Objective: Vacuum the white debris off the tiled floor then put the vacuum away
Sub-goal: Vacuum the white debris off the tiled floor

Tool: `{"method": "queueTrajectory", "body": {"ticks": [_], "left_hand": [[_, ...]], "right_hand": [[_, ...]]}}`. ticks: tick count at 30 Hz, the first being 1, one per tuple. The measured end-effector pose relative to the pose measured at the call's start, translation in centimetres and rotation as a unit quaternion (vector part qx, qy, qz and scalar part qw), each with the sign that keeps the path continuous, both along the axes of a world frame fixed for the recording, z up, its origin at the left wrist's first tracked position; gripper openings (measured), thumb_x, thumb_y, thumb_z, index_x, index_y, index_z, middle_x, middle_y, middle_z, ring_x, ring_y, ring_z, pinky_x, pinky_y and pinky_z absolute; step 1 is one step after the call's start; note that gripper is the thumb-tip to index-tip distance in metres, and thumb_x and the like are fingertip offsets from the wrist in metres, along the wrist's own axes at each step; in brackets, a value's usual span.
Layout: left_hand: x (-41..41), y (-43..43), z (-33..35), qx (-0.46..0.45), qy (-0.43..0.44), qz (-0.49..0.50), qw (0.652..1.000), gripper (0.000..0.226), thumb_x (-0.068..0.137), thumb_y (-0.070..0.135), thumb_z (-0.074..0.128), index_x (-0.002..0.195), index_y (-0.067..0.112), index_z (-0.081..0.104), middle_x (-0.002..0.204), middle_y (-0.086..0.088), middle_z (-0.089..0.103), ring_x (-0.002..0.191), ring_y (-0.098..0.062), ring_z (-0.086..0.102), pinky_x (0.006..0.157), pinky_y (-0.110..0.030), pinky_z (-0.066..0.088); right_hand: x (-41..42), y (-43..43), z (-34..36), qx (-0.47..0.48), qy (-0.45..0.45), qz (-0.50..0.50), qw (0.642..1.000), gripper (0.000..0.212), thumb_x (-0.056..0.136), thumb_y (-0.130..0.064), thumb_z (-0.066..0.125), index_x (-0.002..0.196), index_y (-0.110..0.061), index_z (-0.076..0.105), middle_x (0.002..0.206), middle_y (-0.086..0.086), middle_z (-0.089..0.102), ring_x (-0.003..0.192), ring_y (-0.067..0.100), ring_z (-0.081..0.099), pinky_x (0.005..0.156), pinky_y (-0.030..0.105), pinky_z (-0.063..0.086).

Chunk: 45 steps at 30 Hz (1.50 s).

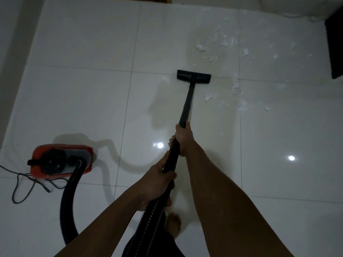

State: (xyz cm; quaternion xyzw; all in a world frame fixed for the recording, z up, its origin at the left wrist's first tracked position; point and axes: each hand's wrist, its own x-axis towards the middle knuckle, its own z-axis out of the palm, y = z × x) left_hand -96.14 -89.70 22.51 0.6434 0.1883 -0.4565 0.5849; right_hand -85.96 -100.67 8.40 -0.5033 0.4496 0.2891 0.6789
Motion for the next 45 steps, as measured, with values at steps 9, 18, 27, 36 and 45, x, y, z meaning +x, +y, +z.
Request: {"method": "queueTrajectory", "body": {"ticks": [9, 18, 27, 36, 45], "left_hand": [[8.4, -0.7, -1.2, -0.017, 0.019, 0.029, 0.999, 0.070, 0.100, 0.008, 0.048, 0.146, 0.053, 0.021, 0.078, -0.014, 0.060, 0.052, -0.018, 0.057, 0.048, -0.031, 0.053], [18.7, 0.2, -1.7, -0.004, 0.021, 0.035, 0.999, 0.067, 0.099, 0.011, 0.052, 0.142, 0.055, 0.026, 0.087, -0.016, 0.062, 0.058, -0.019, 0.059, 0.049, -0.025, 0.051], [26.9, -0.8, -0.7, -0.036, 0.030, 0.045, 0.998, 0.064, 0.101, 0.010, 0.047, 0.146, 0.051, 0.026, 0.080, -0.016, 0.055, 0.048, -0.020, 0.055, 0.043, -0.030, 0.049], [38.9, -3.7, -2.8, -0.009, -0.019, 0.018, 1.000, 0.068, 0.101, 0.009, 0.047, 0.147, 0.051, 0.019, 0.083, -0.015, 0.059, 0.050, -0.021, 0.057, 0.044, -0.029, 0.049], [49.4, -8.1, -4.4, 0.004, -0.013, 0.026, 1.000, 0.075, 0.100, 0.010, 0.049, 0.139, 0.065, 0.015, 0.078, -0.007, 0.061, 0.049, -0.022, 0.054, 0.044, -0.031, 0.049]], "right_hand": [[9.0, -1.0, -0.2, -0.012, -0.014, 0.026, 0.999, 0.057, 0.106, -0.024, 0.045, 0.154, -0.043, 0.023, 0.064, 0.006, 0.043, 0.045, 0.015, 0.047, 0.046, 0.027, 0.048], [19.1, -0.1, 0.5, -0.035, -0.020, 0.028, 0.999, 0.060, 0.105, -0.022, 0.045, 0.157, -0.041, 0.019, 0.071, 0.008, 0.045, 0.049, 0.016, 0.048, 0.045, 0.026, 0.048], [27.8, -1.1, 1.0, -0.045, -0.013, 0.058, 0.997, 0.059, 0.105, -0.022, 0.046, 0.156, -0.039, 0.021, 0.079, 0.009, 0.049, 0.050, 0.017, 0.052, 0.046, 0.028, 0.050], [40.2, -3.6, -1.4, -0.020, -0.030, 0.052, 0.998, 0.049, 0.104, -0.022, 0.046, 0.148, -0.040, 0.032, 0.067, 0.007, 0.043, 0.043, 0.016, 0.048, 0.045, 0.027, 0.048], [50.9, -7.5, -3.1, 0.000, -0.025, 0.041, 0.999, 0.037, 0.105, -0.024, 0.043, 0.138, -0.040, 0.037, 0.064, 0.005, 0.039, 0.039, 0.014, 0.043, 0.046, 0.026, 0.045]]}}
